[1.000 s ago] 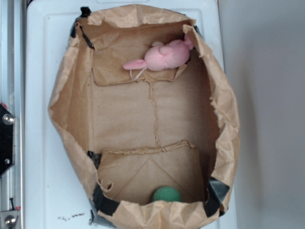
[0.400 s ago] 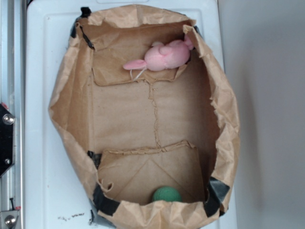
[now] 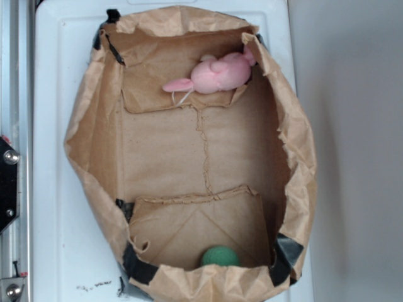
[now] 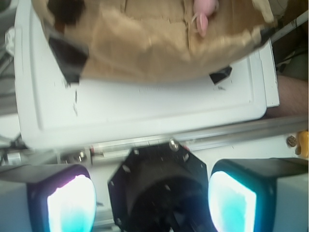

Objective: Grab the pink bunny.

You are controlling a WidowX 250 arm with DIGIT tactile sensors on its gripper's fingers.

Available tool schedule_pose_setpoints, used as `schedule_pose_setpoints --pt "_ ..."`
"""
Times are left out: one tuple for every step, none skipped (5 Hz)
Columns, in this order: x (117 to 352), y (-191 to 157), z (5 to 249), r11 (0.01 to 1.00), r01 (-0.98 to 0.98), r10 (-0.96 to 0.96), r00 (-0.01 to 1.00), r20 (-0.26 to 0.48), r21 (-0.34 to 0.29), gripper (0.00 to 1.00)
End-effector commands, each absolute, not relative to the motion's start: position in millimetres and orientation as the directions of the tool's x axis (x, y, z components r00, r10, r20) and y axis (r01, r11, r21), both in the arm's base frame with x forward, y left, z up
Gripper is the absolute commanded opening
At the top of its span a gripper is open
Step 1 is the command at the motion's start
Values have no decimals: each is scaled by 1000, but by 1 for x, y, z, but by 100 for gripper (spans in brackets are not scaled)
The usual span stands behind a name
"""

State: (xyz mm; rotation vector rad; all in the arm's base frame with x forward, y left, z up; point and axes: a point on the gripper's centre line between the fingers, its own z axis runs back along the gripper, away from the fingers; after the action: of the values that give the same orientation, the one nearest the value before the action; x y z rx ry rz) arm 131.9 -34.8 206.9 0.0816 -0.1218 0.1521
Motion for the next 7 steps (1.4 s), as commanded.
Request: schedule_pose_setpoints --pt "138 -34 215 982 -176 166 975 149 60 100" --pt "138 -34 215 982 -176 166 975 149 60 100" --pt "138 -34 215 982 -176 166 975 149 60 100" --pt "188 -29 204 972 -225 216 968 128 62 100" --pt "228 -27 196 966 -249 239 962 130 70 100" --pt "249 -26 190 971 -228 216 966 144 76 100" --pt "259 -19 179 993 -111 102 983 151 50 100"
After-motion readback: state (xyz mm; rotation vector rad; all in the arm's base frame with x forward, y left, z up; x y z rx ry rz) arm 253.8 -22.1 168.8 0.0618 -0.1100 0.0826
